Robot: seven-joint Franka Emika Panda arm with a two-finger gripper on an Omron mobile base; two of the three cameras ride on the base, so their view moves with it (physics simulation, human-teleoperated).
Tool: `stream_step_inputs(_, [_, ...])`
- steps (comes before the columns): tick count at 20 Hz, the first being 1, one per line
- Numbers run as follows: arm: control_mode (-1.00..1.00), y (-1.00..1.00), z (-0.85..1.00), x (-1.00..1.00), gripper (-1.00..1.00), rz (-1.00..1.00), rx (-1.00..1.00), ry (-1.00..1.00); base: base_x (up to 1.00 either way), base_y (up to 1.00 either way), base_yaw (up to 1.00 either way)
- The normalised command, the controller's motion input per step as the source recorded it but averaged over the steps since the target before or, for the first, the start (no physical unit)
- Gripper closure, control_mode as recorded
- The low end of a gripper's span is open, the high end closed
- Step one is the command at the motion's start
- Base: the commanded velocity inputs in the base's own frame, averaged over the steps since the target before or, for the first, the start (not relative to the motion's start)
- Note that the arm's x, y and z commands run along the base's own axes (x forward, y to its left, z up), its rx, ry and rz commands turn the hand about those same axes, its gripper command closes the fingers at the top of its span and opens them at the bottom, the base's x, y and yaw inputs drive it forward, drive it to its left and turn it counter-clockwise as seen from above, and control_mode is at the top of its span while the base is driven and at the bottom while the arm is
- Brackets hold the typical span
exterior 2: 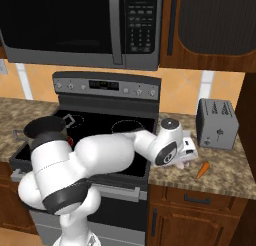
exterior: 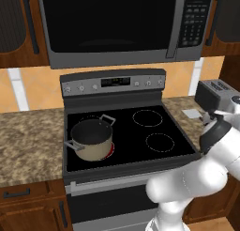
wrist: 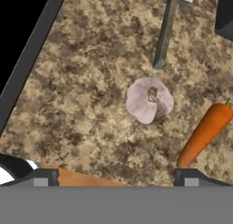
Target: Put the carrot and garlic in the pot. Retrieve the spatula and lightly stir the vegetables in the pot.
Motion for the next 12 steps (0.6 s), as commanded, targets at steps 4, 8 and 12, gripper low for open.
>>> stream_step_inputs(4, [-1.00,0.00,-0.10,0.38,-1.00,0.05,0.00,0.00,0.00,0.00,0.00])
stream_step_inputs(8, [-1.00,0.00,-0.17,0.37,-1.00,0.00,0.00,0.05,0.00,0.00,0.00])
stream_step_inputs(12, [-1.00,-0.12,-0.24,0.28,-1.00,0.00,0.00,0.05,0.00,0.00,0.00])
